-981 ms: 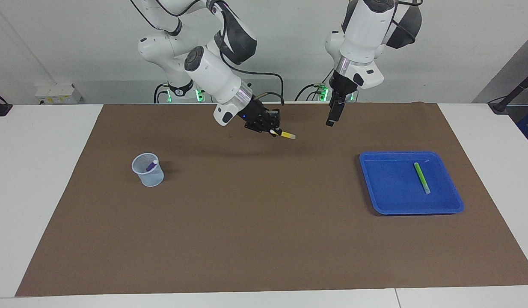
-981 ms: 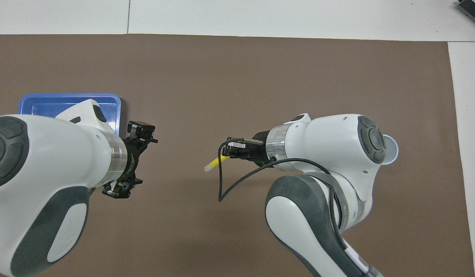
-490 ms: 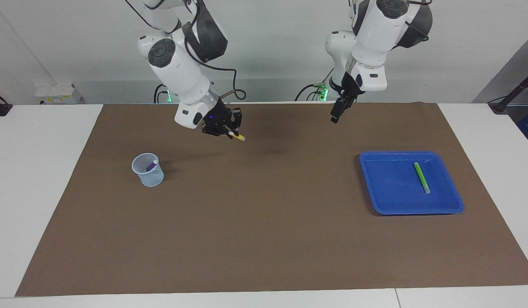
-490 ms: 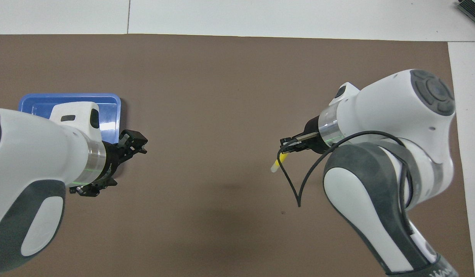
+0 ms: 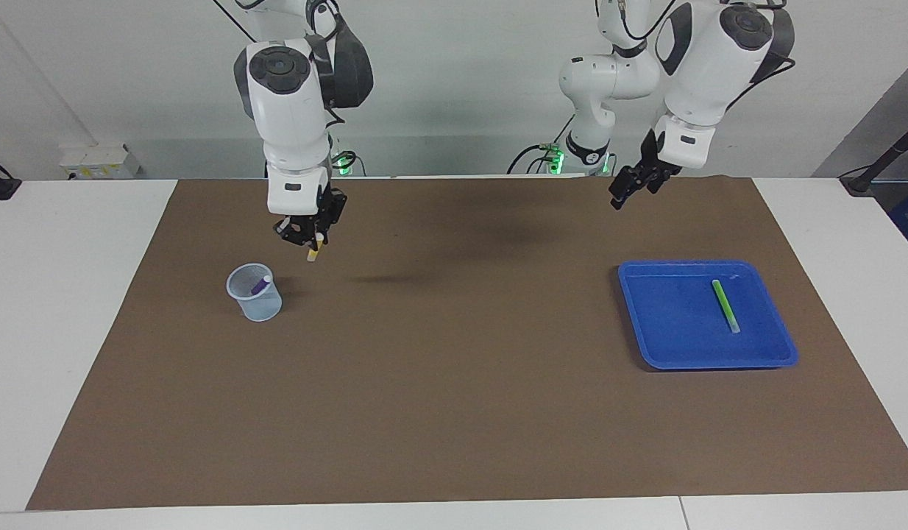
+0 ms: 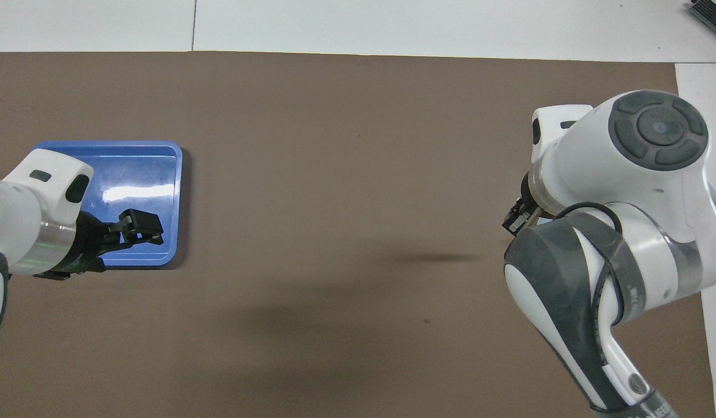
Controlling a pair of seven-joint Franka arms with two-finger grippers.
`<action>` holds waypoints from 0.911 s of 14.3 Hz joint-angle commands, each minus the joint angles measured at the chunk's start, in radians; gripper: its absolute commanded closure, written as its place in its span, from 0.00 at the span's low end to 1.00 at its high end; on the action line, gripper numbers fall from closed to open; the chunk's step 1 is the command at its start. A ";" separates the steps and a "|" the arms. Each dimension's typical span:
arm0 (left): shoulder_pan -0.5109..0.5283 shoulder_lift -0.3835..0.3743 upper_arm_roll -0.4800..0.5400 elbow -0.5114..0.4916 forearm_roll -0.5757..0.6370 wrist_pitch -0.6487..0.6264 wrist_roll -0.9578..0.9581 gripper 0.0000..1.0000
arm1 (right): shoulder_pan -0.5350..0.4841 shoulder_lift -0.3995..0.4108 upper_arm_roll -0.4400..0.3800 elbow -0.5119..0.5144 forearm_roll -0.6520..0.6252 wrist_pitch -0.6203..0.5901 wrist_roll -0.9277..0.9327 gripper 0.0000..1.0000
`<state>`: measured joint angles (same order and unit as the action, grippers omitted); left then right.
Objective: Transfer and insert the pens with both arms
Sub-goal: 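Insert the yellow pen into the cup with the right gripper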
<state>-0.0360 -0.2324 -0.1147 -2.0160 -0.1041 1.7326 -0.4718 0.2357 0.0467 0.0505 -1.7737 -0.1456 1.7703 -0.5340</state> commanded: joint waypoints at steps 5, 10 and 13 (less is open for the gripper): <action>0.207 -0.036 0.000 -0.079 -0.012 0.022 0.483 0.00 | -0.136 -0.068 0.011 -0.197 -0.134 0.202 -0.293 1.00; 0.295 0.020 0.000 -0.132 -0.012 0.146 0.634 0.01 | -0.151 -0.091 0.011 -0.274 -0.132 0.282 -0.302 1.00; 0.318 0.065 0.000 -0.133 -0.012 0.199 0.686 0.01 | -0.168 -0.091 0.011 -0.306 -0.124 0.288 -0.296 1.00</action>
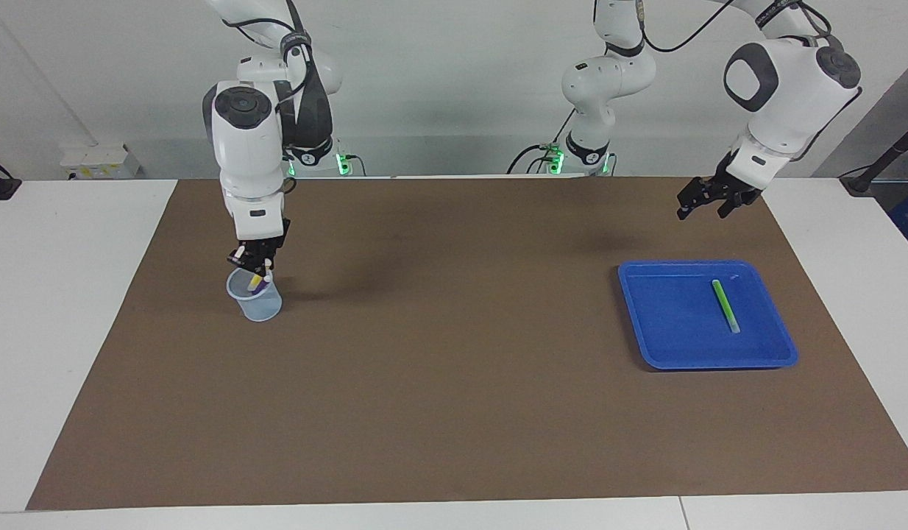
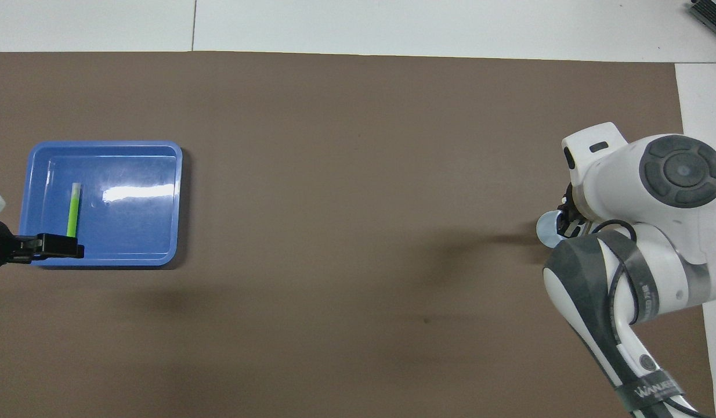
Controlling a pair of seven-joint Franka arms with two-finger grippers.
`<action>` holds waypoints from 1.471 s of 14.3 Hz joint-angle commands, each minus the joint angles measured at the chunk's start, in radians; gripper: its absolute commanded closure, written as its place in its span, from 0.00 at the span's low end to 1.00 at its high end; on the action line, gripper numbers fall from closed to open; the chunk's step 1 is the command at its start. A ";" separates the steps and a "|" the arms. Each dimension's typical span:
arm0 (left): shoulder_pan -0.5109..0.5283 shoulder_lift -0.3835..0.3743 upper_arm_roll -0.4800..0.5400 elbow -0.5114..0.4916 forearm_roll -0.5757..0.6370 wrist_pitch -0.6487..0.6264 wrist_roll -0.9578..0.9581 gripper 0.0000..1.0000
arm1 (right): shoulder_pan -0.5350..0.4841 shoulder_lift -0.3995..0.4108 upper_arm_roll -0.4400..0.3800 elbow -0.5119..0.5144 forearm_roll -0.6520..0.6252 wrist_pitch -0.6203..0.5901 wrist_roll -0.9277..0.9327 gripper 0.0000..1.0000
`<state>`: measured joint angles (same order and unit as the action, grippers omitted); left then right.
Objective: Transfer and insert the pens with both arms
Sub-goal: 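Insert the yellow pen into the cup with the right gripper, then lower the left gripper onto the green pen while the right gripper withdraws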
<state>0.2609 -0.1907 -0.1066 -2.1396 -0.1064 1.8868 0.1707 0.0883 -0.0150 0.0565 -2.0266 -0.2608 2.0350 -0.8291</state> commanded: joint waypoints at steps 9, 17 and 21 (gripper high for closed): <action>0.090 0.183 -0.007 -0.008 -0.009 0.251 0.193 0.05 | -0.073 -0.026 0.005 -0.072 0.066 0.025 -0.004 0.00; 0.121 0.333 -0.005 0.018 -0.004 0.422 0.273 0.05 | -0.018 -0.029 0.016 0.022 0.317 -0.049 0.123 0.00; 0.123 0.414 -0.007 0.090 0.002 0.445 0.296 0.05 | 0.039 -0.031 0.016 0.022 0.400 -0.048 0.327 0.00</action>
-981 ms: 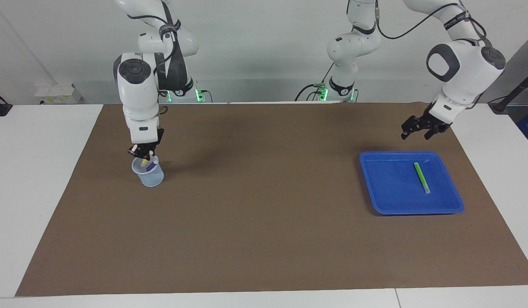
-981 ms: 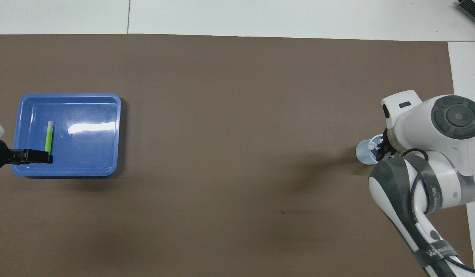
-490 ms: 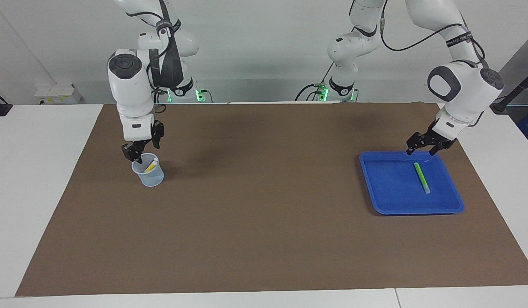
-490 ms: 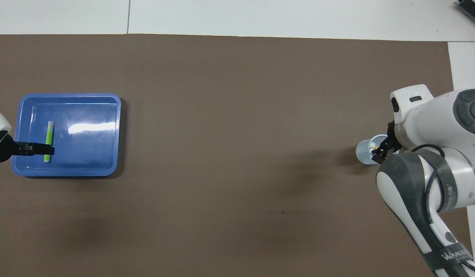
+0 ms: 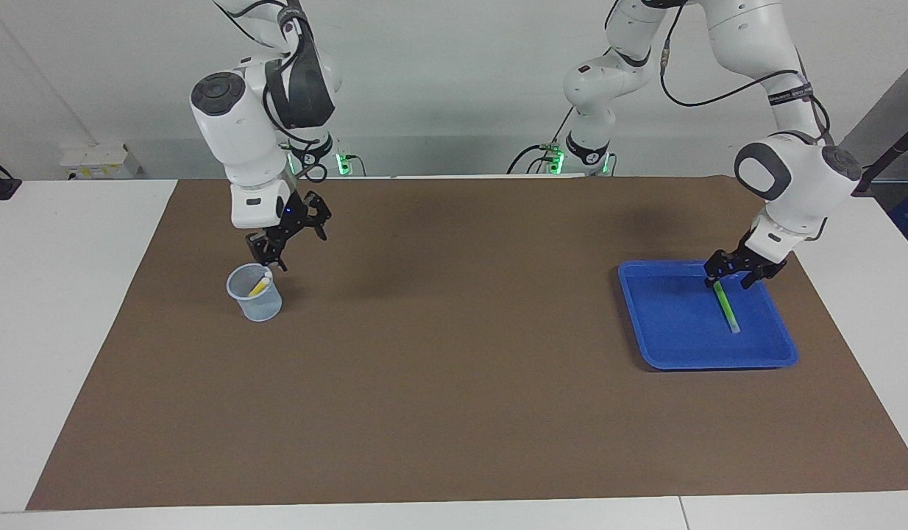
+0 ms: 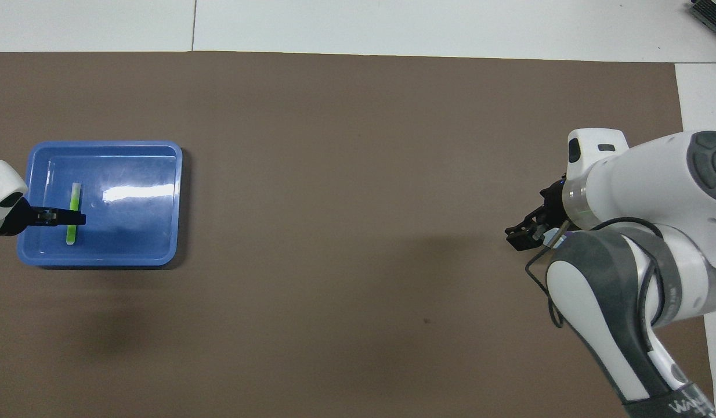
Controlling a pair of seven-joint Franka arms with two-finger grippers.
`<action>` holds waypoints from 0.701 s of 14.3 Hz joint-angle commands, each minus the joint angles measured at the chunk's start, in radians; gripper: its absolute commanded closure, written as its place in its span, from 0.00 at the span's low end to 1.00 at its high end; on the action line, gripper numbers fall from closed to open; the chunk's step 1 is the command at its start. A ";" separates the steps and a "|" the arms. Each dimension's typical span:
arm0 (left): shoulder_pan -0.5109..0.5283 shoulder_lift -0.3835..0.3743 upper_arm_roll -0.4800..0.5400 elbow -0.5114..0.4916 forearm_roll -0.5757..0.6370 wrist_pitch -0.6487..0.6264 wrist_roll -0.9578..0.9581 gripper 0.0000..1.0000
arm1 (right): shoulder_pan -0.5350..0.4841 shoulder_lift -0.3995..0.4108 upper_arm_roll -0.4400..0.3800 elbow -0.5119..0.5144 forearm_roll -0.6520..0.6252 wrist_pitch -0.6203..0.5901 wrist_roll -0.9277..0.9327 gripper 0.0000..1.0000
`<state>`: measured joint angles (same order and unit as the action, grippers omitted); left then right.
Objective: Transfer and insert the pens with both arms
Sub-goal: 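Lower the left gripper onto the green pen while the right gripper withdraws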
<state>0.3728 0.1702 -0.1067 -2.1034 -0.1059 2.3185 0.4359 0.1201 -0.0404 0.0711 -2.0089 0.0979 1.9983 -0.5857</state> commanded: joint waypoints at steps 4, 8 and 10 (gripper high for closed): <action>0.015 0.091 -0.005 0.059 0.002 0.070 0.044 0.06 | 0.084 -0.010 0.001 0.002 0.157 -0.004 0.378 0.00; 0.015 0.121 -0.007 0.077 0.002 0.087 0.046 0.06 | 0.160 -0.012 0.001 0.002 0.270 0.002 0.743 0.00; 0.015 0.130 -0.007 0.077 0.002 0.097 0.047 0.07 | 0.183 -0.012 0.001 -0.001 0.307 0.036 0.816 0.00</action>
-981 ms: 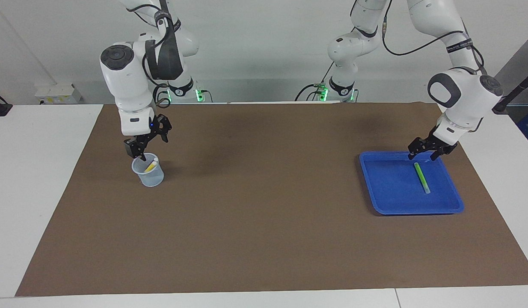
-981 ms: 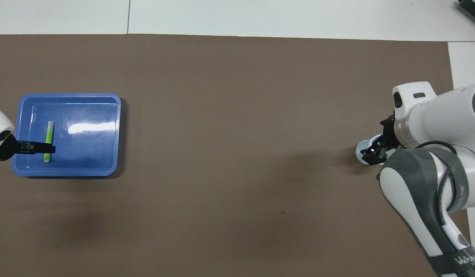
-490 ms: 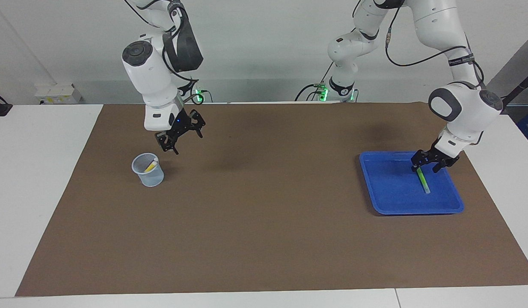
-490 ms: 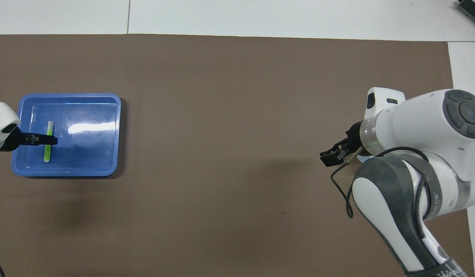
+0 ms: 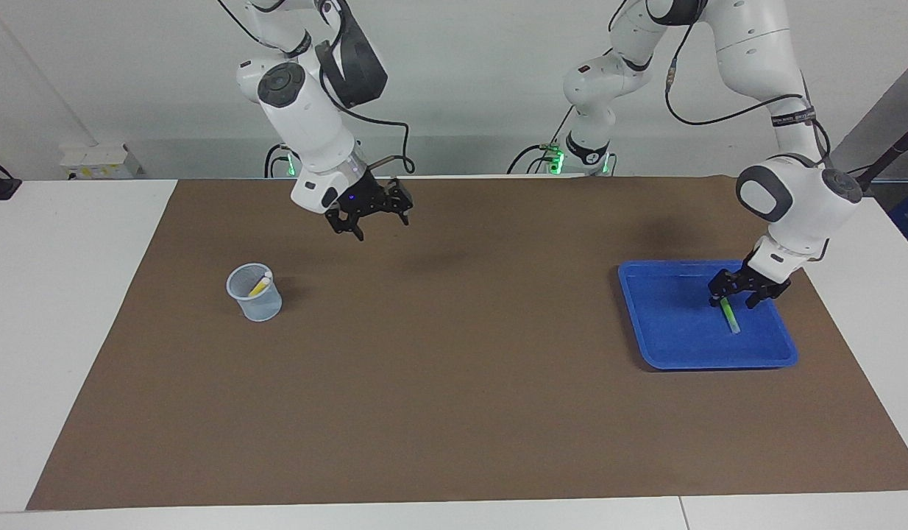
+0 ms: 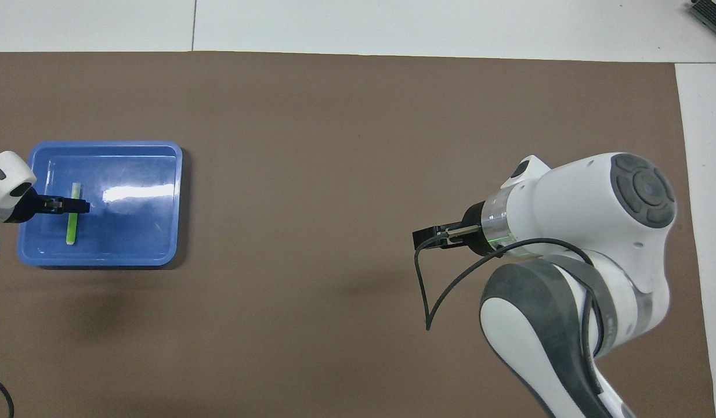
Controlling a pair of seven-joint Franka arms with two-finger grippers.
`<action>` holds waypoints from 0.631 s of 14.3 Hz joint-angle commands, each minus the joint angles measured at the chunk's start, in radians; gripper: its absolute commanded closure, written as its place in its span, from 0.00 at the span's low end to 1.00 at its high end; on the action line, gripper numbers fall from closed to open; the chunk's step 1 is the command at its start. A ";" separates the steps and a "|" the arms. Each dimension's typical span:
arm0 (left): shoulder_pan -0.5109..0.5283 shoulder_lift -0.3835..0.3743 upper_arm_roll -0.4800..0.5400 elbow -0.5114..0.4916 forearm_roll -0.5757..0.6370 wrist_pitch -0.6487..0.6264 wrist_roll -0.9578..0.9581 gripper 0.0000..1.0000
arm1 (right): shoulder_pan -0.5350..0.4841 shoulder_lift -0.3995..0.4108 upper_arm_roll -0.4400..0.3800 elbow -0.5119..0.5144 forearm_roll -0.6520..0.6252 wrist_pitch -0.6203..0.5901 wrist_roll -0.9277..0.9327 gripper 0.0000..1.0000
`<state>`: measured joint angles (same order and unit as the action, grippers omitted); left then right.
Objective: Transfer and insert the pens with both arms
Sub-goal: 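Lower the left gripper onto the green pen while the right gripper withdraws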
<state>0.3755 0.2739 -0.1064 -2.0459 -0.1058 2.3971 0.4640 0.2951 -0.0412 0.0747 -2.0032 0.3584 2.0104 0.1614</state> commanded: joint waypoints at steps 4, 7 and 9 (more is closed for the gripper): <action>0.011 0.053 -0.007 0.021 0.001 0.054 0.019 0.11 | 0.042 -0.011 -0.003 -0.019 0.120 0.079 0.197 0.00; 0.010 0.054 -0.007 0.018 0.001 0.053 0.019 0.22 | 0.047 -0.006 -0.003 -0.019 0.125 0.110 0.218 0.00; 0.011 0.054 -0.007 0.018 0.001 0.050 0.018 0.31 | 0.062 -0.006 -0.003 -0.020 0.125 0.111 0.218 0.00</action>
<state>0.3755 0.3142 -0.1072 -2.0441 -0.1057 2.4395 0.4674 0.3436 -0.0411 0.0743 -2.0080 0.4567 2.1007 0.3685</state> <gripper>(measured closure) 0.229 0.000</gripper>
